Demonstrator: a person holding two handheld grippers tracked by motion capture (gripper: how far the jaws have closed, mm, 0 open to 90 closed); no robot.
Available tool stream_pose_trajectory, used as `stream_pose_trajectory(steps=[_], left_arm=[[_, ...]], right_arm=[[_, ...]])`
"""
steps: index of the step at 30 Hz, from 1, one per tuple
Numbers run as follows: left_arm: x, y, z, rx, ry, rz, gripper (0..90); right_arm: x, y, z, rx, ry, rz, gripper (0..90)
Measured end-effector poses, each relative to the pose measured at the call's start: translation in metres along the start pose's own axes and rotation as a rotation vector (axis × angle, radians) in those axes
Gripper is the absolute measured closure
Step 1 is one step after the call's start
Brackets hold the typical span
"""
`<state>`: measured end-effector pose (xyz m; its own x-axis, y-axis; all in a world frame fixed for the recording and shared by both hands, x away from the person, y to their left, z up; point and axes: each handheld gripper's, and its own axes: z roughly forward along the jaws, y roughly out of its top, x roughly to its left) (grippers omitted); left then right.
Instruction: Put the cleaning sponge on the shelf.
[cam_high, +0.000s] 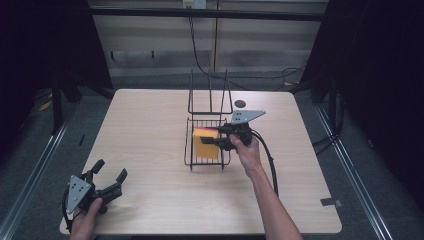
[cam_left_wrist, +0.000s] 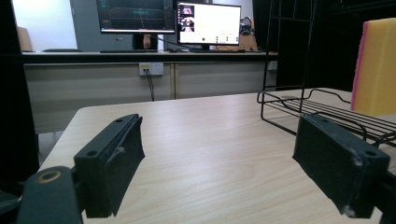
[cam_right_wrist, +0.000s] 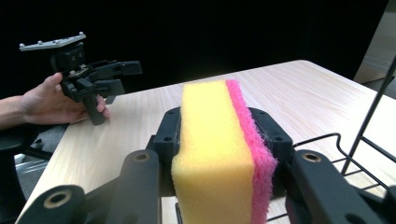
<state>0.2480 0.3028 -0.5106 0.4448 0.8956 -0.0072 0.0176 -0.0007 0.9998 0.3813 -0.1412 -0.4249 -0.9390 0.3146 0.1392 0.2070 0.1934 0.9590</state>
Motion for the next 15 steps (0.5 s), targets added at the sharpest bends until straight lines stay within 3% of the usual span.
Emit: stream_pose_trajectory(steps=[15], left_arm=[[0.000, 0.000, 0.000, -0.002, -0.003, -0.005, 15.6]], right_arm=[[-0.009, -0.013, 0.009, 0.027, -0.002, 0.016, 59.4]])
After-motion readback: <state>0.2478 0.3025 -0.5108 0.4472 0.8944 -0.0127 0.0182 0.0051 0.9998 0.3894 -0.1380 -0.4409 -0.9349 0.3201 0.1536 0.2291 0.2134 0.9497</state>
